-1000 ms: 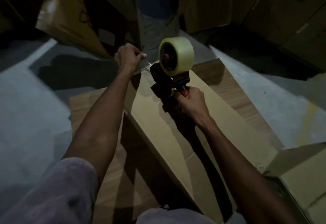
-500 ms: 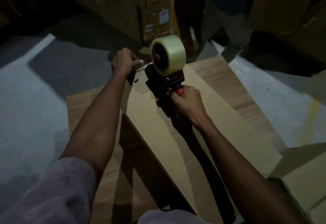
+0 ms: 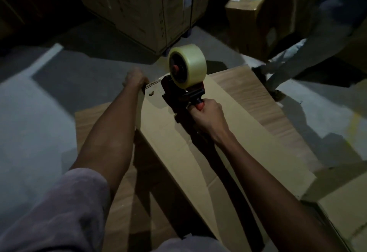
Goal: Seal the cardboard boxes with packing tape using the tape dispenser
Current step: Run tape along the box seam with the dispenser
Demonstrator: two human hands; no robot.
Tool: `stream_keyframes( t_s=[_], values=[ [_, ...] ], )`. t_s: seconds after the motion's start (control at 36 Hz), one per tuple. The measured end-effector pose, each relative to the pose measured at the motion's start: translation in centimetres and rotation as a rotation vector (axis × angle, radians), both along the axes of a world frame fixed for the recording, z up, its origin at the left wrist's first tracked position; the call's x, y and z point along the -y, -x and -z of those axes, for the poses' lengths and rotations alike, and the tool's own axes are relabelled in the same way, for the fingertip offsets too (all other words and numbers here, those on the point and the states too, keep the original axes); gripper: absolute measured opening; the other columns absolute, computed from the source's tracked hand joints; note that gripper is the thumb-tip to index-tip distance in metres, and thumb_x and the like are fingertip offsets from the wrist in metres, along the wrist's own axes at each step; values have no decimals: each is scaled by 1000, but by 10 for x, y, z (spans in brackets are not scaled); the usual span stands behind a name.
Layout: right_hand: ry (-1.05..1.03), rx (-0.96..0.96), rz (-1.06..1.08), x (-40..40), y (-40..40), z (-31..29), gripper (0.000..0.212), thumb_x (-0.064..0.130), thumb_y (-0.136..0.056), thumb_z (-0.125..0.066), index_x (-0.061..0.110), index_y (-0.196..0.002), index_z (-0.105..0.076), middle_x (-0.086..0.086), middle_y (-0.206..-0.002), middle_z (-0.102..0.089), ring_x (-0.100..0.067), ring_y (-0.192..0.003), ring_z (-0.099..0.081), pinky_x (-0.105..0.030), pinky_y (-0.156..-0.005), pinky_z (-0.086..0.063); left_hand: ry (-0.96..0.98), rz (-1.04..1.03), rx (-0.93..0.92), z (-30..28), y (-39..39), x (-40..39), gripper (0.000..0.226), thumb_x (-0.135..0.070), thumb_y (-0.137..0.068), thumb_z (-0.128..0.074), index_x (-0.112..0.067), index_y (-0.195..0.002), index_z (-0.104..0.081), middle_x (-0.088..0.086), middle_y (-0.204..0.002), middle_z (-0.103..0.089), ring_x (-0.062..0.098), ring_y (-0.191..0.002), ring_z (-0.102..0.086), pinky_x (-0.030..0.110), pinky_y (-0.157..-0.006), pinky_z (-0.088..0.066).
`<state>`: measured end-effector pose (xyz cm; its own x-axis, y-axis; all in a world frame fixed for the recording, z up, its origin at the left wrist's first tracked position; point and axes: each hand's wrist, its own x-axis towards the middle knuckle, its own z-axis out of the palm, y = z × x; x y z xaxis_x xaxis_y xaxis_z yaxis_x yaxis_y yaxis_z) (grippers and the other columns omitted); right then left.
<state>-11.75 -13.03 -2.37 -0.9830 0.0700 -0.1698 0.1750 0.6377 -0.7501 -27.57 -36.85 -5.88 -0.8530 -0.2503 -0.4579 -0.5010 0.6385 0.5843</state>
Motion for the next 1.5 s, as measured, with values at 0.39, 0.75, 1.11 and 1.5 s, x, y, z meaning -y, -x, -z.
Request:
stream_keyframes(
  t_s=[0.39, 0.75, 1.11, 1.5],
  values=[
    [37, 16, -54, -6, 2, 0, 44, 42, -94, -62, 0, -79, -63, -19, -73, -69, -38, -66, -68, -58, -60, -57, -452, 164, -281, -10, -33, -8, 46, -33, -92, -76, -13, -59, -51, -1, -48, -39, 11, -36, -39, 22, -39, -36],
    [-101, -21, -118, -27, -14, -4, 35, 41, -89, -60, 14, -68, -53, -5, -61, -58, -26, -57, -57, -39, -53, -43, -288, 240, -389, -7, -30, -7, 43, -34, -92, -75, -7, -67, -54, 10, -62, -39, 18, -56, -36, 31, -55, -28],
    [-49, 6, -42, -39, -38, 8, 33, 35, -91, -63, 8, -74, -58, -12, -67, -66, -32, -63, -65, -47, -58, -54, 68, 278, -384, 4, -37, -16, 53, -52, -95, -62, -5, -70, -65, 11, -63, -57, 24, -61, -52, 33, -57, -35],
    [0, 19, 4, -40, -33, 10, 38, 35, -90, -69, 19, -60, -53, 4, -52, -58, -17, -53, -61, -32, -51, -42, 292, 277, -547, -7, -78, -47, 28, -32, -102, -59, -19, -121, -75, 7, -135, -66, 29, -125, -59, 42, -107, -40]
  ],
)
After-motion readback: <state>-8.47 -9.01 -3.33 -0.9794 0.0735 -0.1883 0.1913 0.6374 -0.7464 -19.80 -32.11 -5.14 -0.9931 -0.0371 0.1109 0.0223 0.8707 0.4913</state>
